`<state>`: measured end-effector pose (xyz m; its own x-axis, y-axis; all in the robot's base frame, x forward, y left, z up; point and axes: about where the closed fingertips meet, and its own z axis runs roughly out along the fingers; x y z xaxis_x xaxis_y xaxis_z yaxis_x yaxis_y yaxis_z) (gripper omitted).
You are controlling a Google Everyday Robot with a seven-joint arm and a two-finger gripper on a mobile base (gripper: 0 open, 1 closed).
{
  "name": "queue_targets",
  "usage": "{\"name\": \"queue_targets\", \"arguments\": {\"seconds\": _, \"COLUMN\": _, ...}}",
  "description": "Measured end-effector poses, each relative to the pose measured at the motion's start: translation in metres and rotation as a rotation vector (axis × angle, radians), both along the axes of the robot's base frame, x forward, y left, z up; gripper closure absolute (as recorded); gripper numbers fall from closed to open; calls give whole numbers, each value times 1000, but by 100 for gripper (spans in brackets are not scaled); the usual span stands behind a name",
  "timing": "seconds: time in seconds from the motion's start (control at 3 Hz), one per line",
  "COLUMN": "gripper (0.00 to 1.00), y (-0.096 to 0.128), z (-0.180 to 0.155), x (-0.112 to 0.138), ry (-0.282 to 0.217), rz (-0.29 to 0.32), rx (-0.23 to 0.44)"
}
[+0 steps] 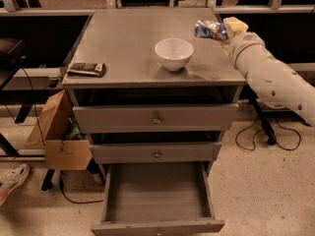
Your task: Pick redbull can from bottom drawer and place on counter
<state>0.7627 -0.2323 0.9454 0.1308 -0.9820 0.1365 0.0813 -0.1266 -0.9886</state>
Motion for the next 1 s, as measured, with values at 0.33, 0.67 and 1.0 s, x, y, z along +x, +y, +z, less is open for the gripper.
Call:
{"name": "queue_targets", "arguments": {"seconds": 0.33, "gripper": 17, "y": 1, "z": -8, "x": 11, "ry": 41, "rz": -20, "rx": 13}}
{"name": "queue_targets", "arguments": {"seconds": 0.67, "gripper": 0, "y": -6, "z": -10, "x": 21, "ry": 52, "rz": -71, "rx": 46}}
{"name": "queue_targets", "arguments": {"seconds": 1.0, "gripper": 0, "y": -6, "z": -10, "x": 21, "ry": 51, "rz": -71, "rx": 47}}
